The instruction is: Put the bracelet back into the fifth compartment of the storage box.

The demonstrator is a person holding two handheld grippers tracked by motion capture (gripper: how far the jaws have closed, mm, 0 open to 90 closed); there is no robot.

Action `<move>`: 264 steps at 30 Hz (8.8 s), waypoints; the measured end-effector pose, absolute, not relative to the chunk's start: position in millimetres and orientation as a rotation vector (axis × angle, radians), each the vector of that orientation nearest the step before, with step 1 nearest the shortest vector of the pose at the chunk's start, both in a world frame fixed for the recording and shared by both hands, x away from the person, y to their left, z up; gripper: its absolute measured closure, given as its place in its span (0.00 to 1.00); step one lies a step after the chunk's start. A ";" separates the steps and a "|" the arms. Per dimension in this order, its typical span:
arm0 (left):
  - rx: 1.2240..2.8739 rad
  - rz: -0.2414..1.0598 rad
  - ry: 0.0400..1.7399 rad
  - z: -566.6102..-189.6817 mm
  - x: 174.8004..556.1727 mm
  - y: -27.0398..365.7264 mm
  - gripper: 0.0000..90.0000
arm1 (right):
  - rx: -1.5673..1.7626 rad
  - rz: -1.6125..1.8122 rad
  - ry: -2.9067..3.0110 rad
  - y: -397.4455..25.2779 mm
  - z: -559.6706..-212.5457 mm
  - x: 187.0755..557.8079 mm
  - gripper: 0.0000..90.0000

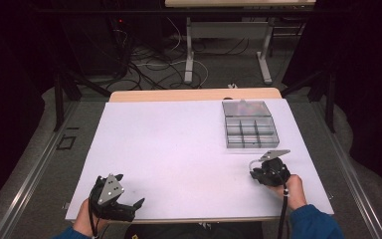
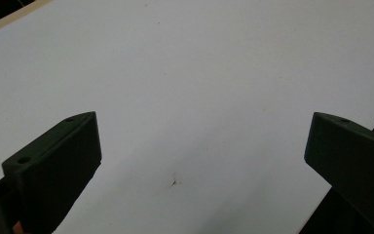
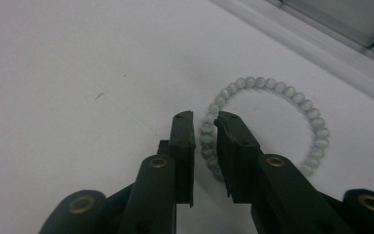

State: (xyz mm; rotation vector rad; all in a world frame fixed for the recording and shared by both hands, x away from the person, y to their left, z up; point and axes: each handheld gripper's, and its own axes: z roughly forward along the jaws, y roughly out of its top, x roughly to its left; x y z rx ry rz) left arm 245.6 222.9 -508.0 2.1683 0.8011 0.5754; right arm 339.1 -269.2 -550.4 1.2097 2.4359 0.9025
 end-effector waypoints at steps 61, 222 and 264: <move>2.175 0.577 0.797 -507.8 244.2 222.3 0.00 | 1.155 1.007 2.239 -267.6 -504.8 321.0 0.96; 2.195 0.571 0.785 -509.1 245.3 221.1 0.00 | 1.221 1.072 1.975 -268.0 -478.0 415.7 0.96; 2.195 0.566 0.779 -509.2 245.2 220.9 0.00 | 1.273 0.972 2.070 -260.3 -506.5 425.1 0.96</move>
